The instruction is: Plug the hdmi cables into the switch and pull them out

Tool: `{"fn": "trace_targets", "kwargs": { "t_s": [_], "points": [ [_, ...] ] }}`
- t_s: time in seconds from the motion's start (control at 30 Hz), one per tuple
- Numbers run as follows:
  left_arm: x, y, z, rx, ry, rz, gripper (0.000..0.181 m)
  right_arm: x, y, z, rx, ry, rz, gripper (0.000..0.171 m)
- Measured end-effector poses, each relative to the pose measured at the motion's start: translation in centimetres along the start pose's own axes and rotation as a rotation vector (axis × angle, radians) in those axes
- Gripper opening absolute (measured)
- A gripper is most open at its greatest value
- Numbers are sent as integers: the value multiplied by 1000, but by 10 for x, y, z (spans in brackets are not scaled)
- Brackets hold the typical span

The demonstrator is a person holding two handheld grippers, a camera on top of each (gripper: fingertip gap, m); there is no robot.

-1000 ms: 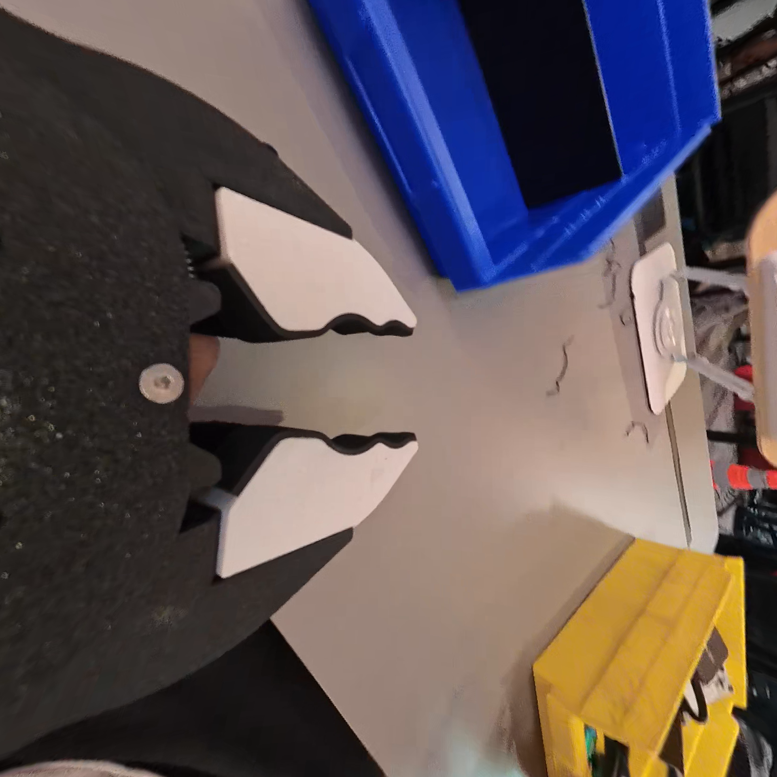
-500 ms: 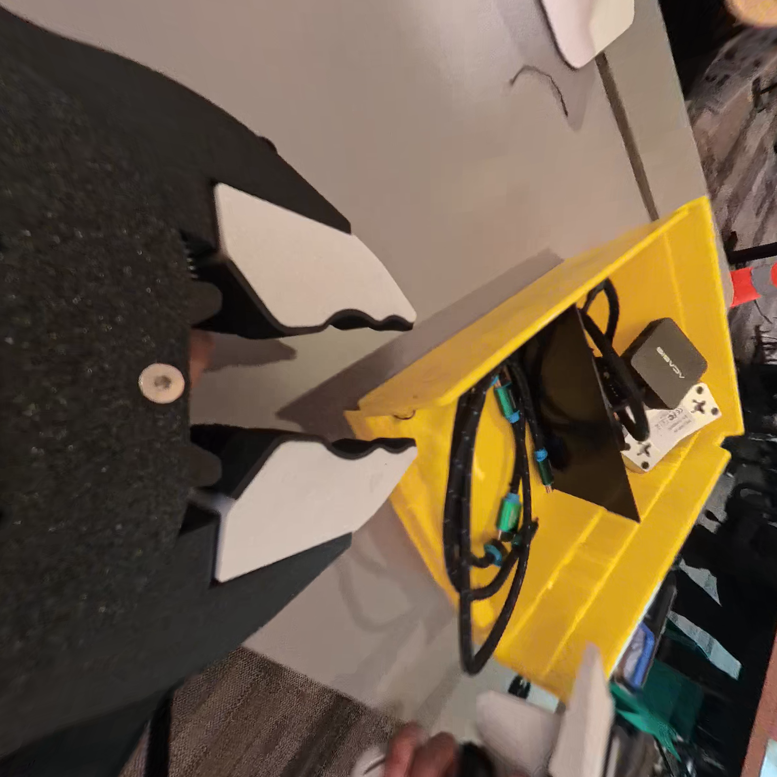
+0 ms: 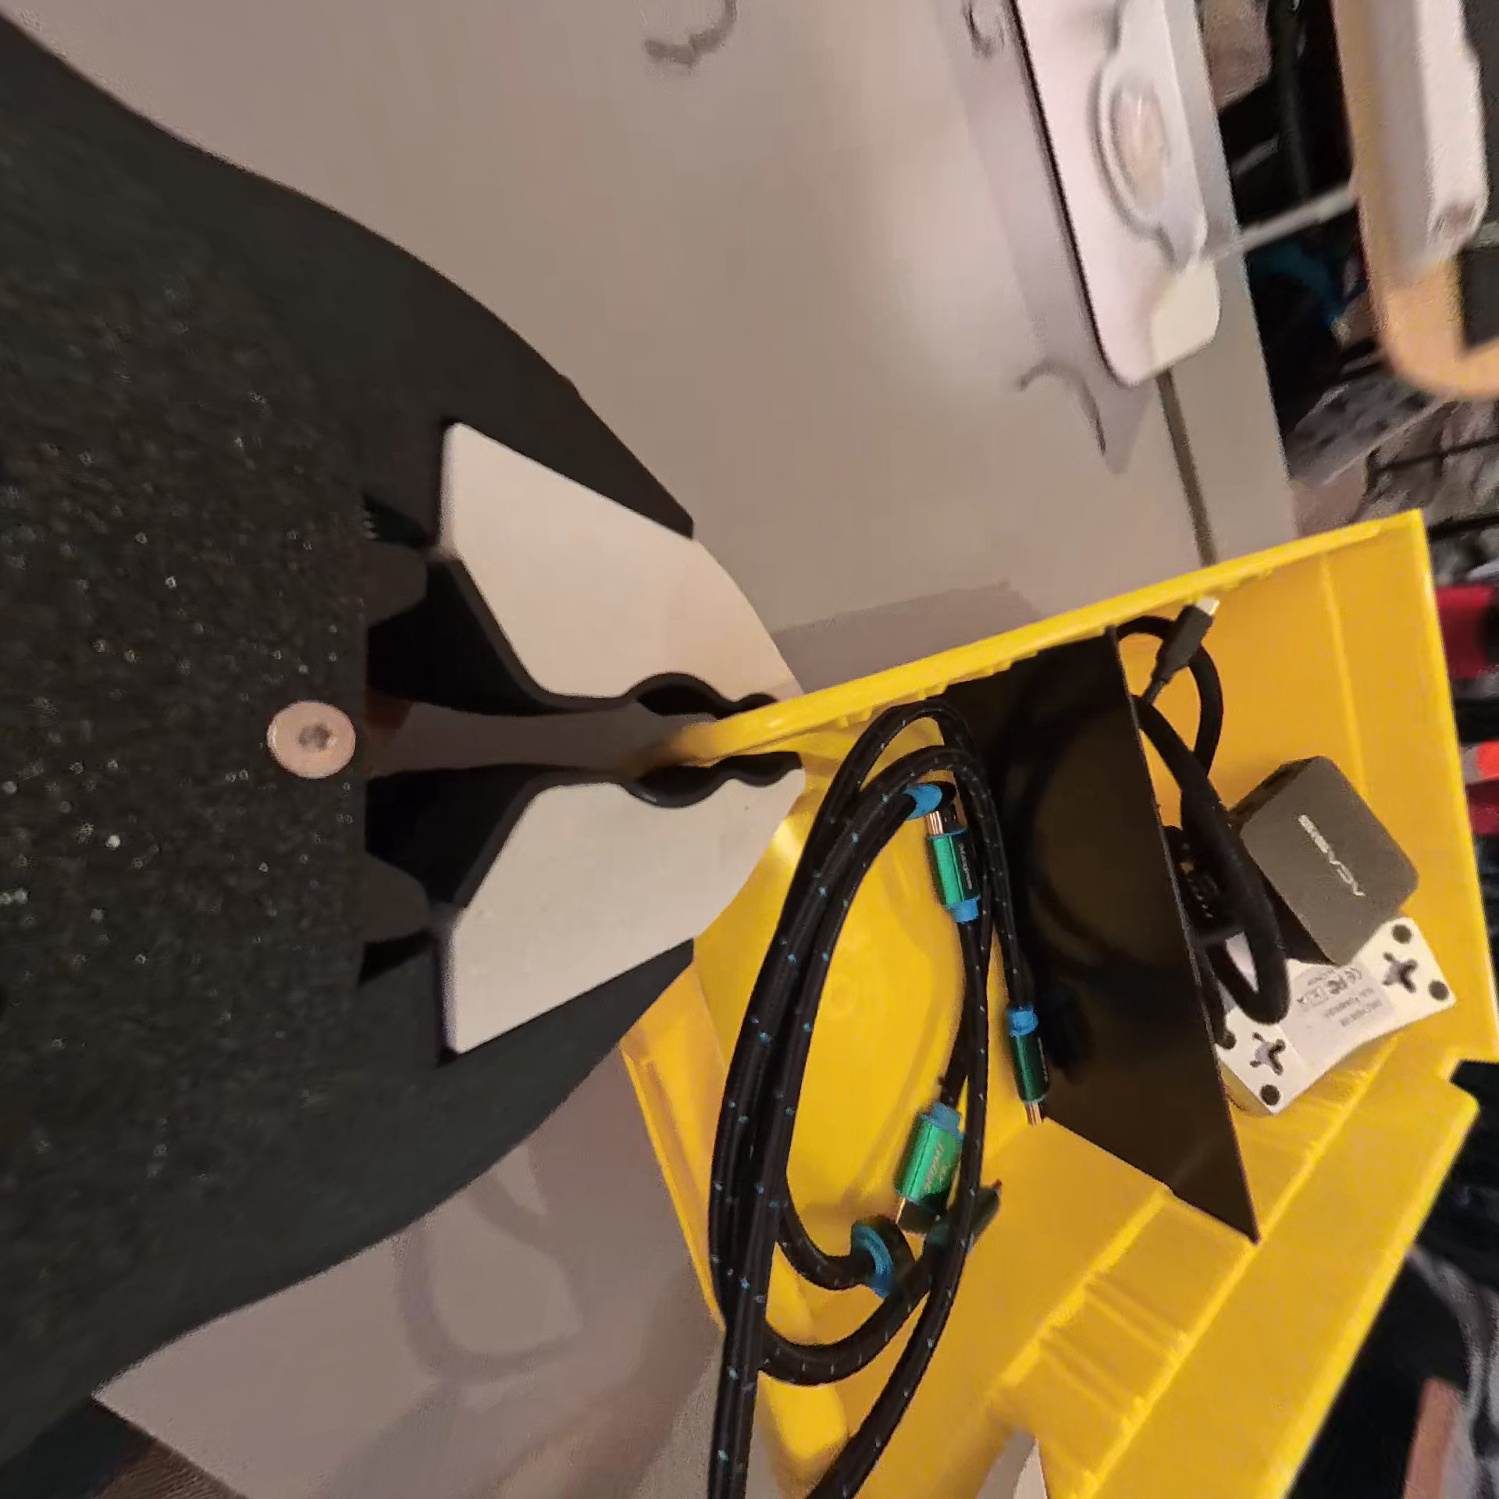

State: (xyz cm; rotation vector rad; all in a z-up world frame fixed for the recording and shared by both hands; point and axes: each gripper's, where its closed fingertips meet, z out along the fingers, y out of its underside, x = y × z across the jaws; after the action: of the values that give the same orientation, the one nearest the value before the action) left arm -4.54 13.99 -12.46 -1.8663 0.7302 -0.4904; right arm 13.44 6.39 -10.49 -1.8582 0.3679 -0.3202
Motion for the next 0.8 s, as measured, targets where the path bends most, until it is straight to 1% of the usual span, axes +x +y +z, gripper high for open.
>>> {"fn": "trace_targets", "kwargs": {
  "t_s": [0.03, 0.13, 0.23, 0.3, 0.43, 0.57, 0.6, 0.7, 0.73, 0.77, 0.8],
  "points": [
    [-9, 0, -9, 19, -25, -10, 6, -11, -7, -4, 28, -8, -18, 3],
    [-44, -2, -36, 41, -111, -16, 6, -49, -22, -9, 78, -67, -27, 3],
    [-86, 0, -64, 23, -213, -2, 6, -99, -23, -2, 61, -166, -4, 3],
    [-113, 6, -80, 12, -270, 0, 6, -132, -23, 4, 48, -222, -25, 4],
    [-158, 20, -93, -19, -356, -30, 5, -187, -19, 13, 48, -295, -103, 4],
    [-177, 35, -80, -83, -331, -72, 6, -209, -4, 34, -39, -336, -130, 4],
    [-179, 37, -77, -78, -340, -57, 7, -211, 1, 40, -62, -351, -136, 5],
    [-179, 33, -72, -64, -311, -97, 9, -211, -1, 46, -21, -370, -154, 6],
    [-175, 32, -71, -55, -274, -111, 12, -212, -1, 45, -13, -388, -161, 10],
    [-169, 30, -73, -39, -210, -118, 21, -214, -2, 43, 4, -419, -171, 19],
    [-165, 26, -79, 1, -165, -123, 25, -215, -4, 39, 36, -449, -182, 25]
  ]
}}
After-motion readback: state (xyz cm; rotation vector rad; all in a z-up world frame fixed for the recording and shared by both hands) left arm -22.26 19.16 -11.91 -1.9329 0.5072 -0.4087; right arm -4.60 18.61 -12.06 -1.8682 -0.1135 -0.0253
